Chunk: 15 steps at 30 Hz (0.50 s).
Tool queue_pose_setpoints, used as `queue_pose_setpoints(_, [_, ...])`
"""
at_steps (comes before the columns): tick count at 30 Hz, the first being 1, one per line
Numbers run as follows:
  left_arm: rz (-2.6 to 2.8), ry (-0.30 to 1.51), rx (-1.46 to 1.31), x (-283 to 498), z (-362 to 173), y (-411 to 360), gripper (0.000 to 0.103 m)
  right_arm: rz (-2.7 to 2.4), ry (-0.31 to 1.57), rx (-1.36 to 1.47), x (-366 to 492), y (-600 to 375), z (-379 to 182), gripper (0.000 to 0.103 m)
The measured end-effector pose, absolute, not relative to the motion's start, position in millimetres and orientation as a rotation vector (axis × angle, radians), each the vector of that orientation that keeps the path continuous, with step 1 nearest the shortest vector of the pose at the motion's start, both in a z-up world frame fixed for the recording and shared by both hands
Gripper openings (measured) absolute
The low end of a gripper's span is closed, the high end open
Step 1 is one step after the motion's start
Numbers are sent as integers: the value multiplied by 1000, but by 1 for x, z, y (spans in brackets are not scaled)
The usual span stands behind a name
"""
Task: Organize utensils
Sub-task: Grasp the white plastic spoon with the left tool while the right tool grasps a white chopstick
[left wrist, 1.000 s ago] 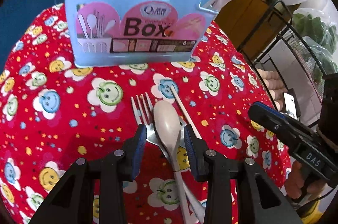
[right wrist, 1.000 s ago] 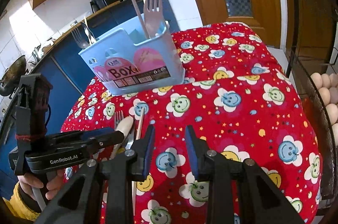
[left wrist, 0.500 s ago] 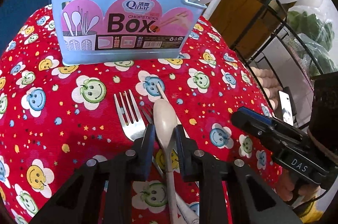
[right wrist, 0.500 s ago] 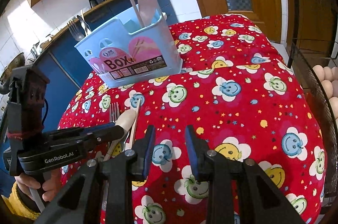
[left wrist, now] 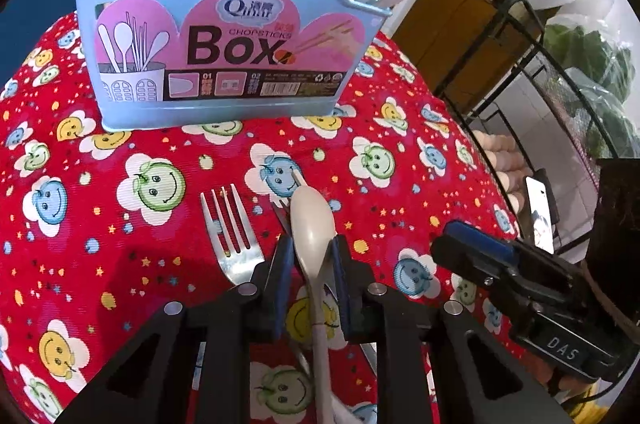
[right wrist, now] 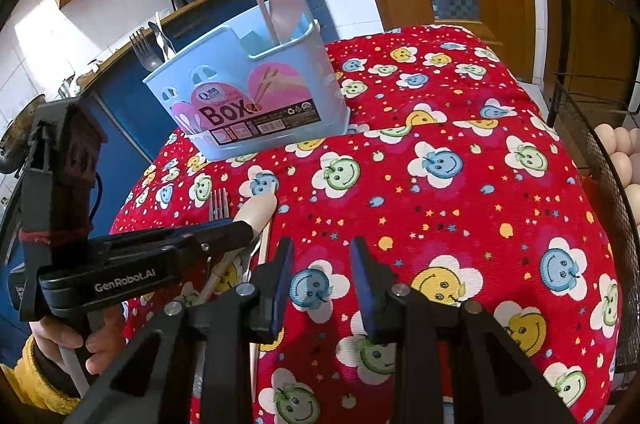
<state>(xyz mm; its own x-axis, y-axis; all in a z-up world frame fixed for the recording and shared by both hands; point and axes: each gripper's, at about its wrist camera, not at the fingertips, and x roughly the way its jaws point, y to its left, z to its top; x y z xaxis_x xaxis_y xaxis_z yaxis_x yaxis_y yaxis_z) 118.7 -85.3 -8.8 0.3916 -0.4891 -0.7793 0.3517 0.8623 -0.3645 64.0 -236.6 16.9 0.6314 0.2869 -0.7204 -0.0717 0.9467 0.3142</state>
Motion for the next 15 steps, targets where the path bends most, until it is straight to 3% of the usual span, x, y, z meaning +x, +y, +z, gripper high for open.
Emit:
queue_pose_setpoints(8, [-525,958,-185,107,9,-65,2,217,870,256,66,-232,18,32])
queue_pose_setpoints(15, [-516,986,-200,111,5,-51,2,234,876,249,68,-223,18,32])
